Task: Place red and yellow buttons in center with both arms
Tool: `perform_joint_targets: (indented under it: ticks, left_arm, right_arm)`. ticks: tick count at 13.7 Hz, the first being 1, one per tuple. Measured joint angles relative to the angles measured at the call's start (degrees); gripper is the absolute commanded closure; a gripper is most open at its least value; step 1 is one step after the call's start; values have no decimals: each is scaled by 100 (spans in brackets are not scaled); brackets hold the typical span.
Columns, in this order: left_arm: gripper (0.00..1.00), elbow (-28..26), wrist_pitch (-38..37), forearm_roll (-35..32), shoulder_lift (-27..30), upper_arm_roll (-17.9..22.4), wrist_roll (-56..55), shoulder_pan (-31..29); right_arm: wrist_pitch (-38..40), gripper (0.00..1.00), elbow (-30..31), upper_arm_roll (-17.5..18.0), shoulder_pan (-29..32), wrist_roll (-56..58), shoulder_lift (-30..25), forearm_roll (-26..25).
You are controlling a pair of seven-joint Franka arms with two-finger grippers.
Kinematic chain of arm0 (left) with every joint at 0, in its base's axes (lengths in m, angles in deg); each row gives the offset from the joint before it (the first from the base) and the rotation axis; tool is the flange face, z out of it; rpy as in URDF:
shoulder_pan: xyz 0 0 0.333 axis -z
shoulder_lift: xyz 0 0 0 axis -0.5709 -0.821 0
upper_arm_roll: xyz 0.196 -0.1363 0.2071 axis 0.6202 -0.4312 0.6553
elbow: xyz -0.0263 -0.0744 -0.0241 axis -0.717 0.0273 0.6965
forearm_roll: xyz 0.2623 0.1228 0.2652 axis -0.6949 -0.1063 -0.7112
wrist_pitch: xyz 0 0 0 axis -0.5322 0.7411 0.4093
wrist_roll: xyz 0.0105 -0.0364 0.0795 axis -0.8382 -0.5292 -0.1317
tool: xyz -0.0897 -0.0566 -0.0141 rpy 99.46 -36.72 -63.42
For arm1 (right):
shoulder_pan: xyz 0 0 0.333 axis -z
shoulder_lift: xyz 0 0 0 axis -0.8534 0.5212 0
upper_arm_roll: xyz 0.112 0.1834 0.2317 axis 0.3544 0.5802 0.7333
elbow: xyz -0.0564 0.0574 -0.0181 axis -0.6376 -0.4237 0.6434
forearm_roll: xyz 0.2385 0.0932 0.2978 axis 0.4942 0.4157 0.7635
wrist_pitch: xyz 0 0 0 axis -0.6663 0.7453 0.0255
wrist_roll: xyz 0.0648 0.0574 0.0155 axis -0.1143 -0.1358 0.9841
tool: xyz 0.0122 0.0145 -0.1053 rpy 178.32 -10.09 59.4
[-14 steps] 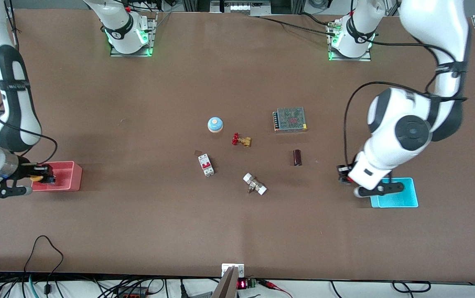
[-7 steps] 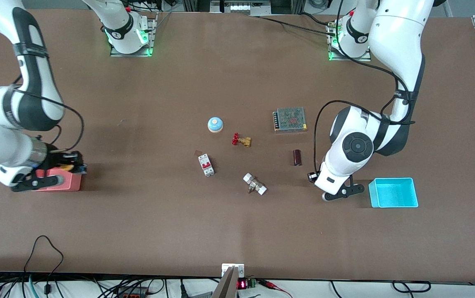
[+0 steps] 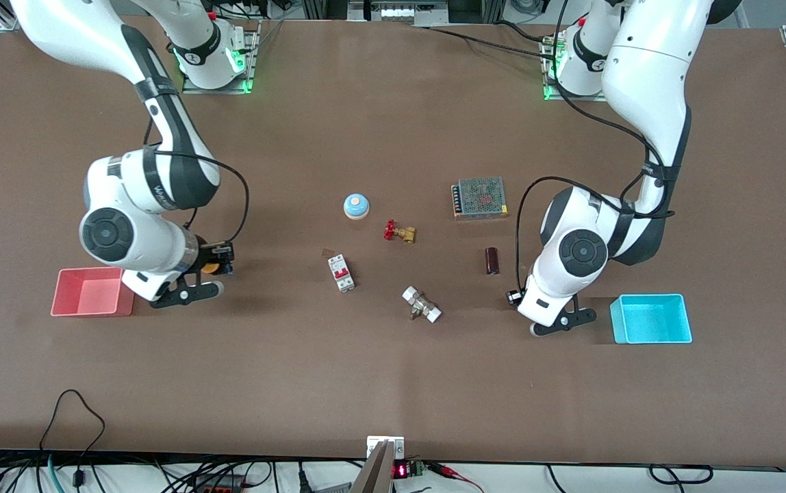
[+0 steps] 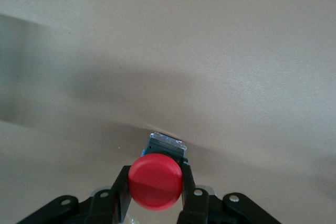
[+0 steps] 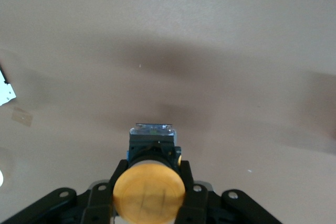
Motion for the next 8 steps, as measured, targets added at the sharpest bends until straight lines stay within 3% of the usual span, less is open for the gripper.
perform_joint_targets:
  ticks: [4, 8]
  left_arm:
    - [29, 0, 90, 3, -36, 3, -11, -1]
    - [15, 56, 140, 7, 23, 27, 6, -52]
  right_arm:
    - [-400, 61, 449, -2, -55, -435, 68, 45]
    - [-687, 61, 727, -2, -138, -682, 249, 48]
